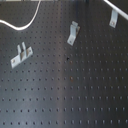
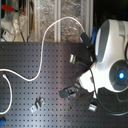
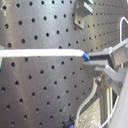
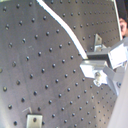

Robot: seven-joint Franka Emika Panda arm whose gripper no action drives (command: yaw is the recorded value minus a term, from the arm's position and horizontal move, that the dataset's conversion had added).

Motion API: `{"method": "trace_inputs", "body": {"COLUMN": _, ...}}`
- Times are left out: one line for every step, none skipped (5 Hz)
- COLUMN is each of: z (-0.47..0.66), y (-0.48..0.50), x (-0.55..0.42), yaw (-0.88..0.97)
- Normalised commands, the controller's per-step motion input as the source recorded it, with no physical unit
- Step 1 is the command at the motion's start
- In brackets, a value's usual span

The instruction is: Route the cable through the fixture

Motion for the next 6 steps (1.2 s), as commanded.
{"method": "trace_inputs", "body": {"z": 0.06, "y": -0.449, "x": -0.027, "yaw": -0.33}}
{"method": "trace_inputs", "body": {"z": 0.04, "y": -0.24, "x": -0.079, "yaw": -0.21}}
{"method": "trace_inputs", "body": {"z": -0.02, "y": 0.0, "x": 0.0, "yaw": 0.0}}
{"method": "trace_inputs", "body": {"z": -0.27, "y": 0.063, "x": 0.086, "yaw": -0.16}}
{"method": "trace_inputs", "body": {"z": -0.33, "y": -0.081, "x": 0.068, "yaw": -0.29}}
{"method": "trace_inputs", "body": {"z": -0.4, "y": -0.134, "x": 0.136, "yaw": -0.32}}
